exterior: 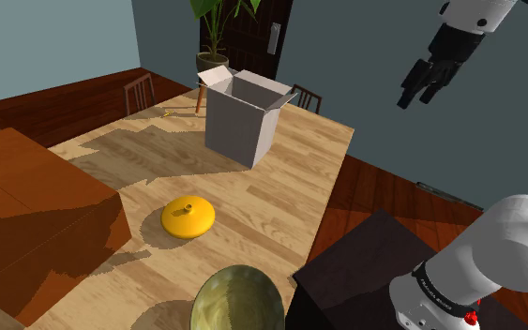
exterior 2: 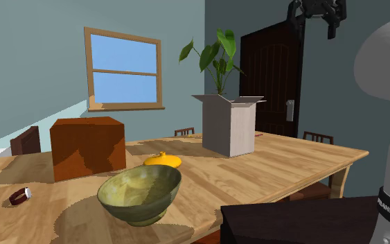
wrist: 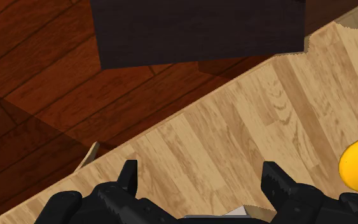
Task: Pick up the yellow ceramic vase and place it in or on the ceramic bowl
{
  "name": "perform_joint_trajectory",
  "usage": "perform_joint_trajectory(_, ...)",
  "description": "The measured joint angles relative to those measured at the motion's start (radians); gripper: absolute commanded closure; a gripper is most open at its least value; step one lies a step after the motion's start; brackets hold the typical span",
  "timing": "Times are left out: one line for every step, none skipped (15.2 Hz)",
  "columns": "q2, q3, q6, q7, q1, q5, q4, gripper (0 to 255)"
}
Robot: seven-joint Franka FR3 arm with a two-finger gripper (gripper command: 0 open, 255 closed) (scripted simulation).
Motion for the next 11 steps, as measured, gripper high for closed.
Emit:
perform_joint_trajectory(0.0, 0.0, 0.0, 0.0, 0.0, 0.0, 0.0, 0)
perform_joint_trajectory(0.001, 0.008, 0.011, 0.009, 0.003, 0.005, -0.009, 0)
perform_joint_trajectory(0.002, 0.021, 0.025, 0.025, 0.008, 0.015, -0.022, 0)
perform_joint_trajectory(0.008, 0.035, 0.048, 0.042, 0.013, 0.024, -0.039, 0)
perform_joint_trajectory(0.011, 0.048, 0.076, 0.057, 0.018, 0.033, -0.062, 0)
perform_joint_trajectory(0.026, 0.065, 0.105, 0.077, 0.024, 0.044, -0.075, 0)
perform_joint_trajectory(0.034, 0.08, 0.129, 0.094, 0.03, 0.054, -0.089, 0)
perform_joint_trajectory(0.049, 0.096, 0.152, 0.112, 0.036, 0.064, -0.095, 0)
perform_joint_trajectory(0.068, 0.115, 0.183, 0.133, 0.043, 0.075, -0.106, 0)
perform_joint_trajectory(0.079, 0.131, 0.213, 0.152, 0.05, 0.085, -0.122, 0)
perform_joint_trajectory(0.099, 0.148, 0.238, 0.17, 0.055, 0.093, -0.124, 0)
